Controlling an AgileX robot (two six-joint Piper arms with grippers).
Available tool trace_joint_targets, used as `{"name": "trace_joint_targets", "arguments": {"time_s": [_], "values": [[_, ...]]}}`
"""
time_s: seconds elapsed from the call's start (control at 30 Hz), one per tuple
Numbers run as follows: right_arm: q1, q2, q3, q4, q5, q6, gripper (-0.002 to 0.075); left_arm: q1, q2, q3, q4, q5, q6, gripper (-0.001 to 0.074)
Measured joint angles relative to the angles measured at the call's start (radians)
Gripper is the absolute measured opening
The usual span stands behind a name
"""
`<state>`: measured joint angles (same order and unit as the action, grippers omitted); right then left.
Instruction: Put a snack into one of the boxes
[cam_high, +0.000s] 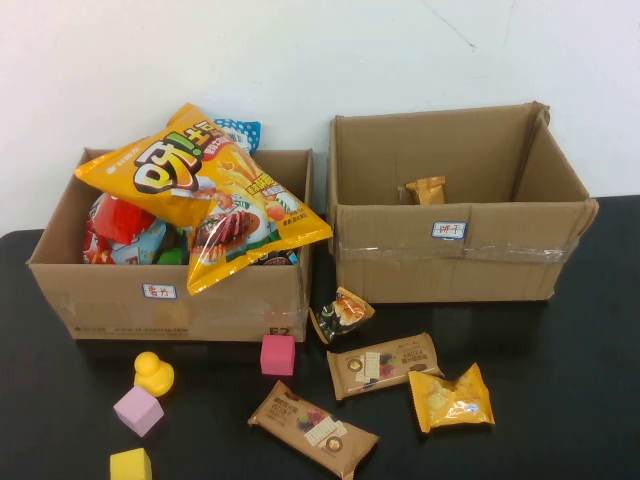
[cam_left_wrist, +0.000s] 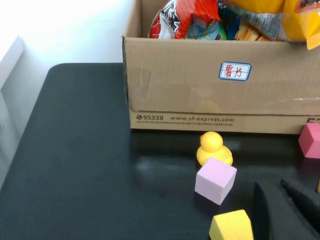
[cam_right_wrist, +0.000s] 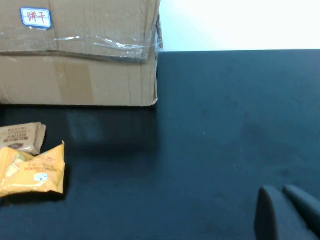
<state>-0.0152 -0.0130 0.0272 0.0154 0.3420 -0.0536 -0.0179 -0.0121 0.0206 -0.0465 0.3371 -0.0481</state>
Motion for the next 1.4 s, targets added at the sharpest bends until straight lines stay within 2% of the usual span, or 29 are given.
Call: {"name": "trace_joint_targets", "arguments": {"time_s": [1.13,1.3,1.4], "values": [[0.000,0.000,0.000,0.000,0.000,0.000,0.0001,0.000,0.000,0.000,0.000,-0.004,0.000,-0.0002],[0.000,0.000,0.002,0.000,-0.031,0.000,0.0001,0.000,0.000,0.006,0.001,-0.081,0.000,-0.0002],[0.000,0.000,0.002,-0.002,-0.173,0.000,0.0001,0.000,0.000,0.006,0.002,-0.233,0.000,-0.0002]]}}
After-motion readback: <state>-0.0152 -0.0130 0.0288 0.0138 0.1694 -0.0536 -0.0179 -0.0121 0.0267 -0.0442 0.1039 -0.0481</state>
